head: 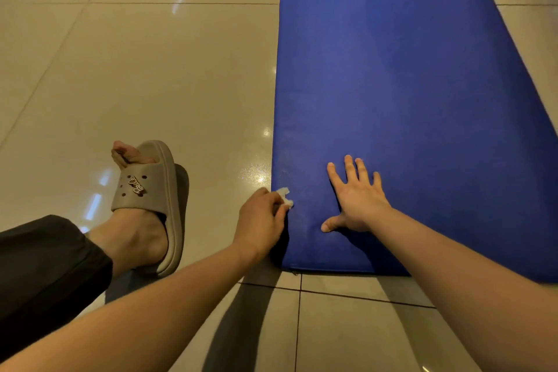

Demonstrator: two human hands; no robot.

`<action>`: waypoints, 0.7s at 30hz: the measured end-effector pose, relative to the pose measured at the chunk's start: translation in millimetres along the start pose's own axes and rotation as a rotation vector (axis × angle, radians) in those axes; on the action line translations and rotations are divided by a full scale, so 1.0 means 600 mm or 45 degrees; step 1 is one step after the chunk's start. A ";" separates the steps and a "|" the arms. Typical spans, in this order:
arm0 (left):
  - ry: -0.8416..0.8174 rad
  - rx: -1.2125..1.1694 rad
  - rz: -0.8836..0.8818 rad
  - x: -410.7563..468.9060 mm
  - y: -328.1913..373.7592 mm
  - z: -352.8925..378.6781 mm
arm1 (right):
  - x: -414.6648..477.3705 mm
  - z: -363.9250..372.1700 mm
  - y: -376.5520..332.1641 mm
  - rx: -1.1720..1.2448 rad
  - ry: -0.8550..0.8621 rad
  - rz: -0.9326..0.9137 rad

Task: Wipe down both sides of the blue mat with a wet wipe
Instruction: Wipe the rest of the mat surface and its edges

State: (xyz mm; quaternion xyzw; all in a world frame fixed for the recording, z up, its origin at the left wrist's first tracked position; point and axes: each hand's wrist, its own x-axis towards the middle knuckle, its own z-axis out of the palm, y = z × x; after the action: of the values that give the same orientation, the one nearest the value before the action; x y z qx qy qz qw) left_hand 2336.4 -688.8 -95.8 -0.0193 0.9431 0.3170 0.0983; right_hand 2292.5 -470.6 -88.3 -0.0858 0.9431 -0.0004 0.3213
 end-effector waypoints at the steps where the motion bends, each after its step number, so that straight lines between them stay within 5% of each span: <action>1: 0.042 -0.033 -0.013 0.019 0.004 0.003 | 0.000 0.000 0.000 -0.002 -0.003 0.002; 4: 0.137 -0.246 -0.165 0.094 0.006 -0.009 | -0.001 0.000 0.000 -0.002 -0.005 0.002; 7: 0.009 -0.218 -0.203 0.128 -0.010 -0.023 | 0.000 -0.001 0.000 -0.002 -0.016 -0.003; 11: -0.267 -0.135 0.033 0.059 -0.027 -0.033 | 0.001 0.000 0.000 -0.009 -0.006 0.002; 17: -0.748 0.289 0.672 -0.046 -0.043 -0.039 | 0.000 -0.002 -0.002 -0.026 -0.004 0.002; 19: -0.750 0.379 0.843 -0.012 -0.039 -0.043 | 0.000 0.000 -0.002 -0.017 -0.001 0.005; 21: -0.544 0.343 0.750 0.050 -0.028 -0.039 | 0.000 0.000 -0.002 -0.011 -0.006 0.004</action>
State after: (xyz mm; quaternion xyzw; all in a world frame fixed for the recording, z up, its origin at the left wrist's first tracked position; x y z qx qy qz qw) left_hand 2304.8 -715.4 -93.1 0.3322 0.8996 0.2018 0.1991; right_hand 2292.7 -471.6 -88.5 -0.0856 0.9424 0.0044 0.3233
